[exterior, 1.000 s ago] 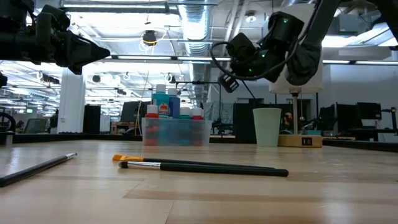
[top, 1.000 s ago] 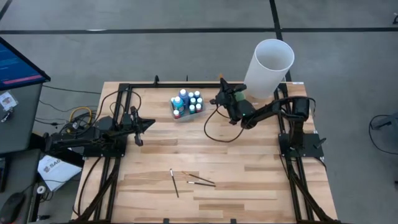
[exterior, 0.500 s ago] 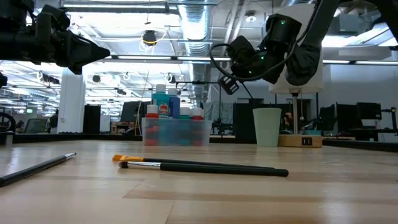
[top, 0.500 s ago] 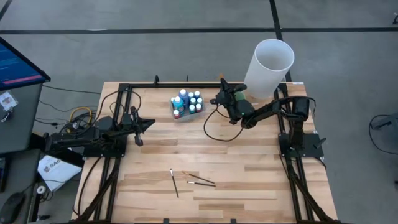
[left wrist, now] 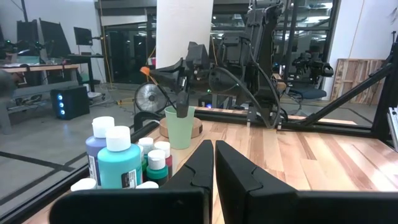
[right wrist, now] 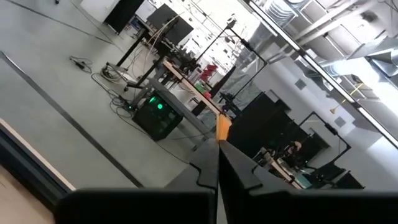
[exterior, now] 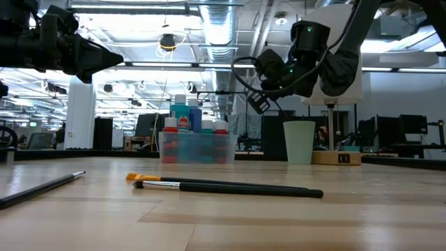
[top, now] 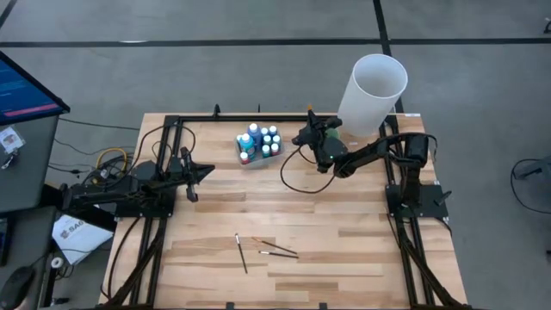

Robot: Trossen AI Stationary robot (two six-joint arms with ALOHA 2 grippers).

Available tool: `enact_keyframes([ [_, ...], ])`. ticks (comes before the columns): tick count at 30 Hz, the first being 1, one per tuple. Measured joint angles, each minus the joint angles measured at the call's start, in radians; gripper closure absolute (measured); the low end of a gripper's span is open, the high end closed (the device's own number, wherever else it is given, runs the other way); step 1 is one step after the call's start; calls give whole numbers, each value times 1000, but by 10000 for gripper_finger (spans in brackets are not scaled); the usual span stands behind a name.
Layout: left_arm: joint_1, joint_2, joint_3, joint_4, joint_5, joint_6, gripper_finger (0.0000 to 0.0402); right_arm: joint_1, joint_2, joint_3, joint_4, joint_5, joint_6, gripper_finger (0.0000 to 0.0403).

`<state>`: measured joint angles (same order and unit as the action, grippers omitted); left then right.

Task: Pick & Place Paint Supplies
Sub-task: Put the gold paintbrush into the green cup

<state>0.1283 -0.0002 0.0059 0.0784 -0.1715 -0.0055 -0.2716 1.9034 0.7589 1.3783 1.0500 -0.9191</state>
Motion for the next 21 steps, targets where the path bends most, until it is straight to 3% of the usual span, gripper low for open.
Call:
enact_keyframes([
  [5, 0, 0, 0, 2, 0, 0, 400, -5, 0, 0, 5, 2, 4, 386],
  [17, 0, 0, 0, 6, 0, 0, 400, 54, -30, 0, 14, 57, -4, 261],
  [21, 0, 0, 0, 7, 0, 0, 400, 130, -81, 6, 13, 212, -7, 218],
])
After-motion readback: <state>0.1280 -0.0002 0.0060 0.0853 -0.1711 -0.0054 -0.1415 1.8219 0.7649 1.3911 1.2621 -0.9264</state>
